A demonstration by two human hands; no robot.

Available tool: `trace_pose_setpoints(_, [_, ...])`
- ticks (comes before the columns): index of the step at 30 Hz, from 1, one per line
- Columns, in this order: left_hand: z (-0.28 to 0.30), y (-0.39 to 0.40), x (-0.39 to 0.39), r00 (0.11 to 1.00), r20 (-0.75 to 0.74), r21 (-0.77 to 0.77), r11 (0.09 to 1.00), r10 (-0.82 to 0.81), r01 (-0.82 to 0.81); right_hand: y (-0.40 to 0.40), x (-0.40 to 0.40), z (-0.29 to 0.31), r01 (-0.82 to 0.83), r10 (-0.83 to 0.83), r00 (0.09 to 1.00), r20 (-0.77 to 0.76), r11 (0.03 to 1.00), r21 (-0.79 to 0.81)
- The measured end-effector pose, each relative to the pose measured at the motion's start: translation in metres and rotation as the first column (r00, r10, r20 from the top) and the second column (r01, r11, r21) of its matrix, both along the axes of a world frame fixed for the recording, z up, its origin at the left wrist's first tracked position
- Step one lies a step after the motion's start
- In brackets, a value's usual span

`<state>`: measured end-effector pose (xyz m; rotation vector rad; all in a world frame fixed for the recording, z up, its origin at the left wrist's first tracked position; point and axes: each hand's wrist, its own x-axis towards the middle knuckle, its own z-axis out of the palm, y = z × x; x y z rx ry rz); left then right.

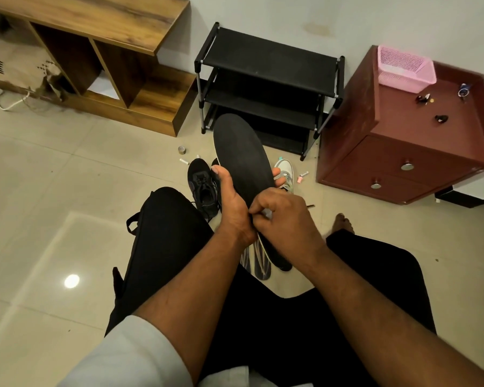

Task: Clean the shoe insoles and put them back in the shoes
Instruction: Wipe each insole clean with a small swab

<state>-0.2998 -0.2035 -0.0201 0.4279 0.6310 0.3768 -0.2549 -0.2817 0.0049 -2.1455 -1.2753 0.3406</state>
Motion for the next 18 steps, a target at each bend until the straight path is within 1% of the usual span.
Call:
trace_pose_setpoints(2, [-0.002, 0.0, 0.001, 1.0, 0.029, -0.038, 0.999, -0.004, 0.005, 0.001, 0.006, 0.0, 0.039, -0.039, 0.999, 0.024, 0.999, 0.0])
trace_pose_setpoints(5, [-0.004, -0.001, 0.001, 0.996, 0.089, -0.072, 0.997, -0.028, 0.035, -0.002, 0.027, -0.004, 0.194, -0.191, 0.979, 0.073, 0.98, -0.034])
trace_pose_setpoints(7, [-0.003, -0.002, 0.001, 0.991, 0.126, -0.082, 0.996, -0.036, 0.047, -0.004, 0.035, -0.006, 0.244, -0.24, 0.967, 0.081, 0.968, -0.051])
trace_pose_setpoints(9, [-0.004, -0.001, 0.001, 0.989, 0.14, -0.075, 0.996, -0.044, 0.055, -0.003, 0.031, -0.004, 0.213, -0.21, 0.974, 0.082, 0.977, -0.027])
trace_pose_setpoints(13, [-0.01, 0.002, 0.003, 0.996, 0.091, -0.051, 0.999, -0.006, 0.011, 0.004, 0.003, 0.006, -0.027, 0.025, 0.996, 0.087, 1.0, 0.016])
trace_pose_setpoints(14, [-0.011, 0.001, 0.003, 0.996, 0.087, -0.057, 0.998, 0.006, -0.001, 0.006, 0.003, 0.005, -0.046, 0.045, 0.994, 0.096, 0.999, 0.018])
trace_pose_setpoints(15, [-0.011, 0.001, 0.003, 0.996, 0.091, -0.059, 0.998, 0.007, -0.002, 0.007, 0.008, 0.003, -0.027, 0.026, 0.994, 0.102, 1.0, 0.016])
trace_pose_setpoints(16, [-0.011, 0.001, 0.003, 0.995, 0.1, -0.06, 0.998, -0.004, 0.011, 0.006, 0.017, 0.0, 0.026, -0.027, 0.995, 0.097, 1.0, 0.012])
trace_pose_setpoints(18, [-0.009, 0.0, 0.003, 0.994, 0.109, -0.067, 0.997, -0.026, 0.033, 0.001, 0.04, -0.006, 0.19, -0.19, 0.981, 0.028, 0.982, -0.006])
